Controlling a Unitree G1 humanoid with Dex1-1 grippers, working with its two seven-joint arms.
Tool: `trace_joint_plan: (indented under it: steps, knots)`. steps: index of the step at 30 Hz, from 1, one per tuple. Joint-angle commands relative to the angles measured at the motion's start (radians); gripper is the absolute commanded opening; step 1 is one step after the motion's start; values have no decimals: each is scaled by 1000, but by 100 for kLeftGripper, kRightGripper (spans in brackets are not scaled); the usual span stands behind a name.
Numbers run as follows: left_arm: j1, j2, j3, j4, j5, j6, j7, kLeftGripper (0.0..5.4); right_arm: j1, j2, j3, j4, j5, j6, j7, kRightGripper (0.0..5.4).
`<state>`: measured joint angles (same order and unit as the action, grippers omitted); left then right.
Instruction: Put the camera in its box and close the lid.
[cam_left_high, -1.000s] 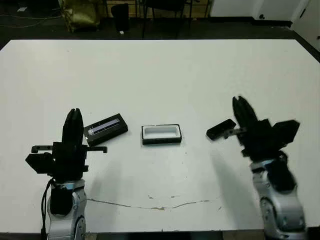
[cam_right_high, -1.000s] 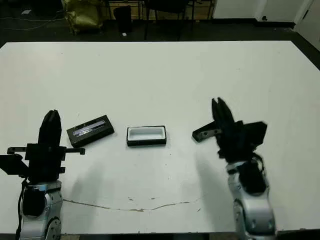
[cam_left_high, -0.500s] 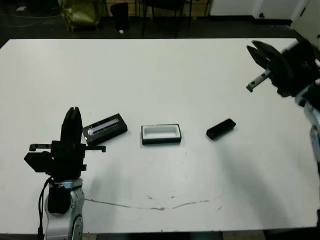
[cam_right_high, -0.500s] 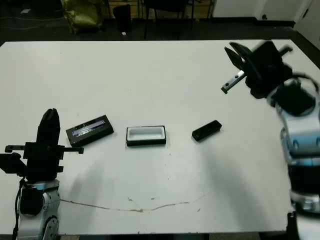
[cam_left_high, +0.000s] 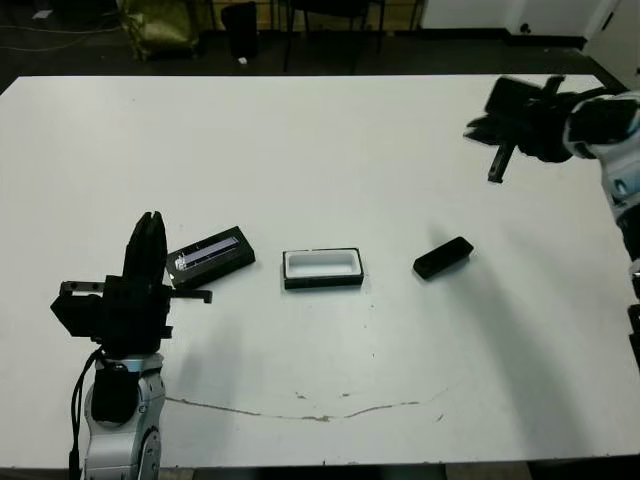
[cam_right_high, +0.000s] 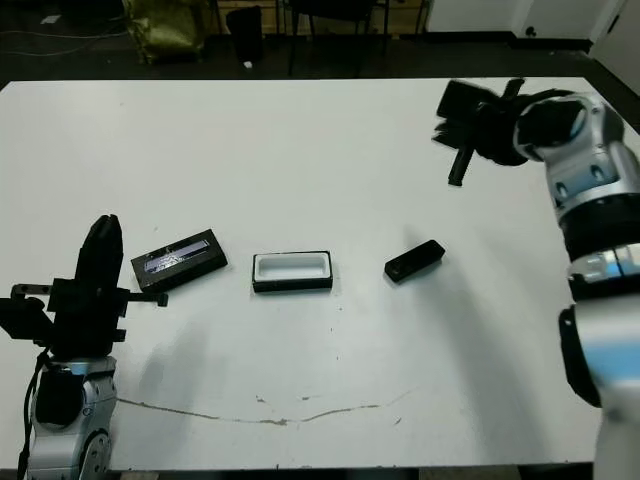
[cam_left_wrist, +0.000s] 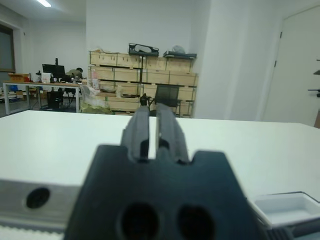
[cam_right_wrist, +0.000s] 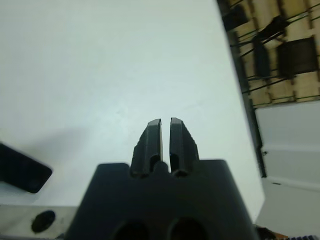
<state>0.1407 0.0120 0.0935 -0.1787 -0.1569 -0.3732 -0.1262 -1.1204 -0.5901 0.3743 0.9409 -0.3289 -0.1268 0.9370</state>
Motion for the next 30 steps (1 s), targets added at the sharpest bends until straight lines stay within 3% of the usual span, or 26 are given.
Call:
trace_joint_plan:
  steps: [1,4,14,18,27,30]
  knots:
    - [9,16,4,15,8,5,-5,2,-20,27,42,48,-54,-20,14,0]
    - [14,12,3,10,10,13,1,2,-21,45,53,87,-64,-59,47,0]
    - [19,17,7,21,14,-9,-5,2,-1,71,71,149,-101,-61,78,0]
    - [23,16,5,14,8,-3,-8,2,14,70,78,151,-108,-96,75,0]
    - [32,15,3,21,26,-23,-4,2,45,72,83,139,-113,-96,81,0]
    - [34,12,1,25,16,-31,-8,2,56,77,74,136,-110,-47,89,0]
